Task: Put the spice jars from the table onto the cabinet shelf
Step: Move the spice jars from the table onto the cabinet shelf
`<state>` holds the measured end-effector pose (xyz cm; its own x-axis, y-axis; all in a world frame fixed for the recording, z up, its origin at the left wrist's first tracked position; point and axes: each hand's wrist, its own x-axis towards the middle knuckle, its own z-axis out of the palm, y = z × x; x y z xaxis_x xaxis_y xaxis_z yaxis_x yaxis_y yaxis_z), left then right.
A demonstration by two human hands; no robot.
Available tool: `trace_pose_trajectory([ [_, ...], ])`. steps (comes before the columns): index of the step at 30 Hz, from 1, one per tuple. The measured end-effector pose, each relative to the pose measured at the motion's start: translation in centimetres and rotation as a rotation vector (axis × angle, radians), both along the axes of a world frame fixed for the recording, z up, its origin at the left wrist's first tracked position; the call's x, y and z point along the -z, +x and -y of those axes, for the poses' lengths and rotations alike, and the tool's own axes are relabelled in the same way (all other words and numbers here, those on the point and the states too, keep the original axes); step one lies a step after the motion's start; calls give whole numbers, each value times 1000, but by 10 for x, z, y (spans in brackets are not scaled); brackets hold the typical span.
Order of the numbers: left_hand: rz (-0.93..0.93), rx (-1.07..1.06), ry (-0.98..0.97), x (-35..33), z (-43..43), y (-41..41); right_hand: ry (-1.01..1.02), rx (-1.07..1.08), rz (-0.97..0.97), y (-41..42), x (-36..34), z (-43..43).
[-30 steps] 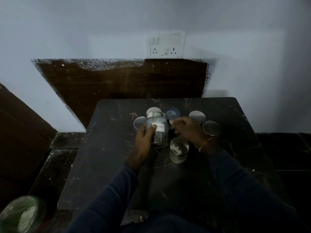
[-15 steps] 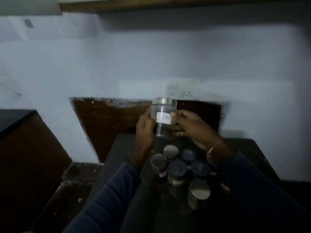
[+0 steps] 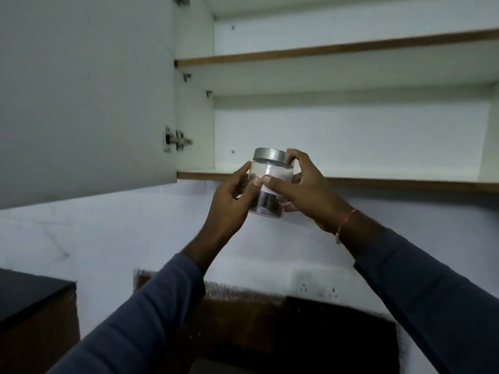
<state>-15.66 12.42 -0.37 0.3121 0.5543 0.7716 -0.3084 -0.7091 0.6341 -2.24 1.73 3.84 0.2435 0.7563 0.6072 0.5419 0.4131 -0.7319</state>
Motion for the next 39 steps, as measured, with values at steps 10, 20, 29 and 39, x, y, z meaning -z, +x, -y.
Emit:
trace_pose_trajectory([
  [10, -534, -431, 298, -58, -110, -6, 140, 247, 273, 9, -66, -107],
  [20, -786, -776, 452, -78, -198, -1, 8, 306, 332, 20, -77, -231],
  [29, -381, -802, 435, -69, -227, 1, -206, 432, 658, 28, -107, -335],
  [39, -388, -768, 504, -67, -236, 3, -510, 506, 898, 16, -130, -380],
])
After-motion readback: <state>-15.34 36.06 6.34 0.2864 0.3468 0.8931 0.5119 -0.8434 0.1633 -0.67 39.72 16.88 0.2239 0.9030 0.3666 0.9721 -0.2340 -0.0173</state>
